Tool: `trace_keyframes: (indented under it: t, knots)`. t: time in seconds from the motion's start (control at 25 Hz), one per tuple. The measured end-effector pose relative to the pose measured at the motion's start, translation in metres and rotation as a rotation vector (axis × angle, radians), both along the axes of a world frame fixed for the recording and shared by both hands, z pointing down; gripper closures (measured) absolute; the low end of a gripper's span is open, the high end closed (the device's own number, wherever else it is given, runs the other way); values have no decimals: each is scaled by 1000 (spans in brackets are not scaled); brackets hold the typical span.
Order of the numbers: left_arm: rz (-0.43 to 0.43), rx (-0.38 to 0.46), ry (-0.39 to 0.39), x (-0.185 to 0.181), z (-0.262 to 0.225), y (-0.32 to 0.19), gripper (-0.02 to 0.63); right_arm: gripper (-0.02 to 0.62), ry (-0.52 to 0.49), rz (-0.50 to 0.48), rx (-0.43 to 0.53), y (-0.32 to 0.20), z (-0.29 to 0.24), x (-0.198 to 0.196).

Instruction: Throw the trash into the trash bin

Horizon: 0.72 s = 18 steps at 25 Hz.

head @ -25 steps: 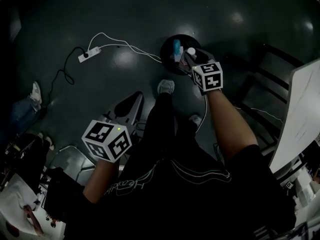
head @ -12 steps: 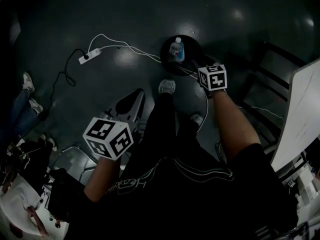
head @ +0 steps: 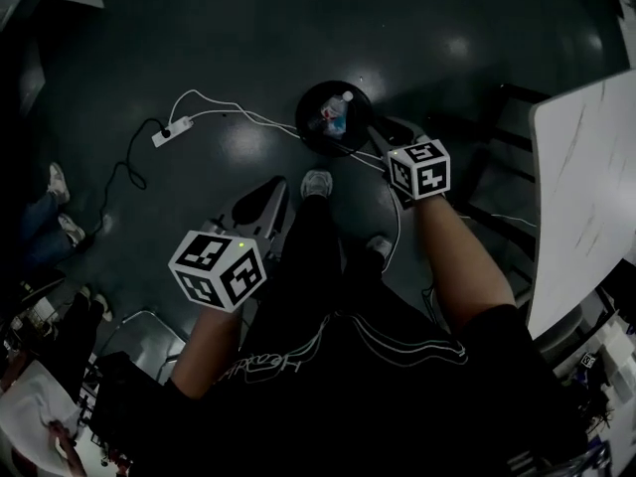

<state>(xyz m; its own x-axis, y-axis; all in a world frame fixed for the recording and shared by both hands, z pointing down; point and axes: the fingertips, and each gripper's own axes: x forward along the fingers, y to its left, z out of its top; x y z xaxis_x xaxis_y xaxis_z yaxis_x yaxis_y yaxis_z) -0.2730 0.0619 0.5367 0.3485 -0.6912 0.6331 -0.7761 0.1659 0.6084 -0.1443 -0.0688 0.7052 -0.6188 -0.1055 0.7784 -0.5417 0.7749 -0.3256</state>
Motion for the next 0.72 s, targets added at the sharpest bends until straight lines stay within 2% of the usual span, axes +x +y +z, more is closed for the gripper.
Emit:
trace_keyframes:
  t: [0.16, 0.28, 0.4, 0.6, 0.72]
  knots:
    - [-11, 102, -24, 20, -39, -16, 601, 503, -157, 18, 51, 5, -81, 22]
    - [18, 159, -42, 47, -71, -18, 601, 518, -270, 14, 46, 26, -152, 45]
    - [55, 220, -55, 79, -109, -16, 601, 529, -356, 12, 94, 43, -228, 72]
    - [136, 369, -50, 136, -170, -30, 601, 549, -496, 118, 220, 39, -344, 135]
    - [184, 446, -18, 173, -215, -20, 601, 554, -538, 158, 272, 55, -394, 171]
